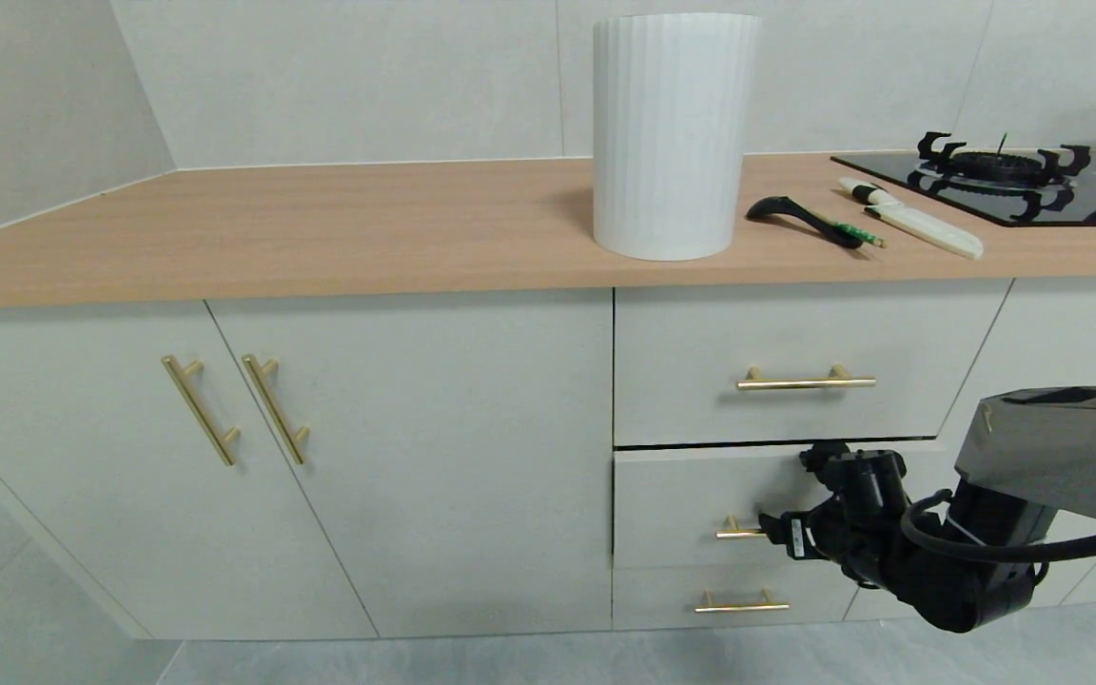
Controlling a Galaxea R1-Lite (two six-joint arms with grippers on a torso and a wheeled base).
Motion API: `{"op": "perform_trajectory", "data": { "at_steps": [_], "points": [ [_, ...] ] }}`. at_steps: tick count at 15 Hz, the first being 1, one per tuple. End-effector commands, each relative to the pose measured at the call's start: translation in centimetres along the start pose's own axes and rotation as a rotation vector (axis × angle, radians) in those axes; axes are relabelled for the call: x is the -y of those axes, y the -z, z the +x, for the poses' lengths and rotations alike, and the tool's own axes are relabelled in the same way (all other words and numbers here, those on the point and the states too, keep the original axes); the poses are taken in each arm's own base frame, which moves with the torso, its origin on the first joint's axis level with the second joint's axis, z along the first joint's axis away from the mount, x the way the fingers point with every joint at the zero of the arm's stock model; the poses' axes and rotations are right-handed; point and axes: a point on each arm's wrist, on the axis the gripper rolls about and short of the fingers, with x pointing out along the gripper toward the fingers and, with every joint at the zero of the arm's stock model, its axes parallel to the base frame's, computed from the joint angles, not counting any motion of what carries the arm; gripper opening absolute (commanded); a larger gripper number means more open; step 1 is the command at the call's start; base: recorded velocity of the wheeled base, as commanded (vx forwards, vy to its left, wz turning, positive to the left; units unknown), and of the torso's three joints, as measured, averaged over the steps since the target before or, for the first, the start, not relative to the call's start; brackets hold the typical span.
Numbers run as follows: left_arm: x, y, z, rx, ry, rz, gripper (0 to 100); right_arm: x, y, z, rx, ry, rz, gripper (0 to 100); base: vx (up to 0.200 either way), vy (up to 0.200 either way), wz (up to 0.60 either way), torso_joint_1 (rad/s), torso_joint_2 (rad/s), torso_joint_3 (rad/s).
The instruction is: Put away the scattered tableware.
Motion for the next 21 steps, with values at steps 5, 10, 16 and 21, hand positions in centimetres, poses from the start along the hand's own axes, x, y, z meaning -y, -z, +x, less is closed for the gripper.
{"op": "perform_trajectory", "data": {
  "at_steps": [5, 10, 16, 21],
  "points": [
    [0.0, 0.0, 0.0, -0.001, 0.000, 0.000, 100, 0.5, -3.1, -7.5, -0.082, -0.075, -0.063, 100, 0.000, 0.000, 0.00, 0.000, 0.00, 0.000],
    [0.0, 0.0, 0.0, -0.001, 0.000, 0.000, 100, -0.3, -6.4, -14.9, 0.016, -0.174, -0.084, 100, 0.000, 0.000, 0.00, 0.000, 0.00, 0.000],
    [0.0, 0.0, 0.0, -0.001, 0.000, 0.000, 100, -1.3, -6.7, -14.8, 0.076, -0.199, -0.088, 100, 0.000, 0.000, 0.00, 0.000, 0.00, 0.000],
    [0.0, 0.0, 0.0, -0.001, 0.000, 0.000, 100, -2.2, -5.2, -9.7, 0.140, -0.105, -0.066, 100, 0.000, 0.000, 0.00, 0.000, 0.00, 0.000]
  ]
}}
